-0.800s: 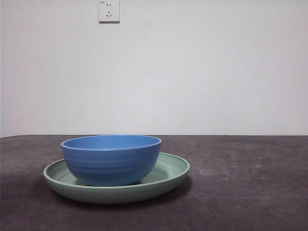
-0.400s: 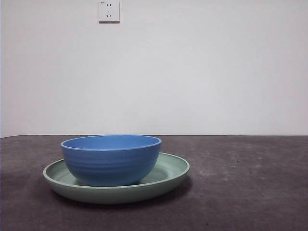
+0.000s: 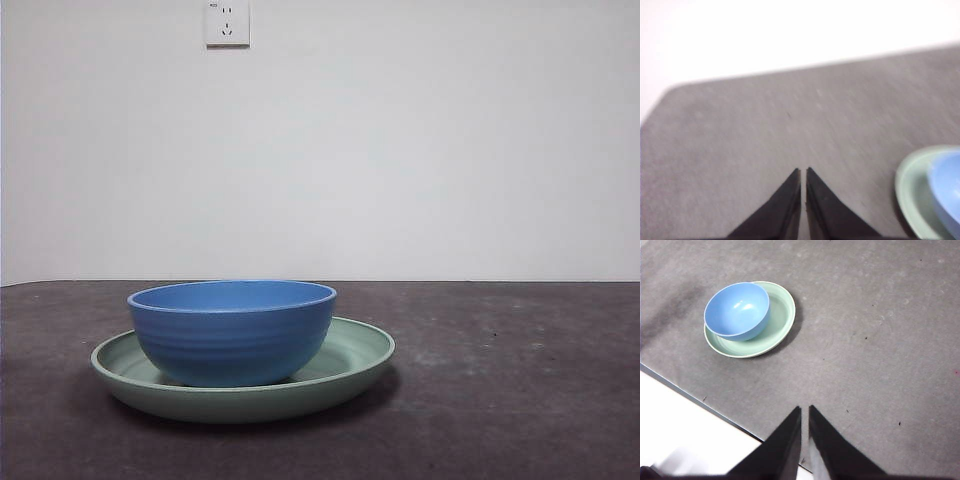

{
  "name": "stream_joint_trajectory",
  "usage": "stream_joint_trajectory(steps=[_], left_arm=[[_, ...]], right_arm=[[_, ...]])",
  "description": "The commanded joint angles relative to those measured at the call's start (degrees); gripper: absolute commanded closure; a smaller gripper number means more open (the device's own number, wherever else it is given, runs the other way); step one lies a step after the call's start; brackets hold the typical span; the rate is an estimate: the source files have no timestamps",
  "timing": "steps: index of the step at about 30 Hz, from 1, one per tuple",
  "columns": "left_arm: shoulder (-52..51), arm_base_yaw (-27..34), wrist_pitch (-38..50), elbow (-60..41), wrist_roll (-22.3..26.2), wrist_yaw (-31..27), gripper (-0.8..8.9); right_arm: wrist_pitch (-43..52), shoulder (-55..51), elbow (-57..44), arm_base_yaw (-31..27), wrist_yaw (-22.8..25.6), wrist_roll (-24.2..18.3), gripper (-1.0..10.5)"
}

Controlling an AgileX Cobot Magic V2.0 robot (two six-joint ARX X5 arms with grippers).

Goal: Pick up the blue bowl, put it on the green plate, put it on desk

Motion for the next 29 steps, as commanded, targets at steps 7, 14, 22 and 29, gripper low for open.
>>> stream_joint_trajectory(steps=[7, 14, 22, 29], left_arm=[[-6.7, 4.0, 6.1, -11.5, -6.4, -0.2, 7.94], [-6.7, 5.4, 3.5, -13.2, -7.0, -0.2, 7.94], [-6.7, 9.2, 3.4, -13.2, -7.0, -0.1, 7.94], [-6.7, 10.3, 3.5, -13.2, -7.4, -0.1, 7.94]], right_arm=[[0.5, 0.2, 0.9, 0.3, 0.0, 0.6, 9.3], [0.5, 0.2, 0.9, 0.3, 0.0, 0.6, 9.3], [0.5, 0.2, 0.9, 0.3, 0.0, 0.6, 9.3], [0.5, 0.2, 0.9, 0.3, 0.0, 0.6, 9.3]])
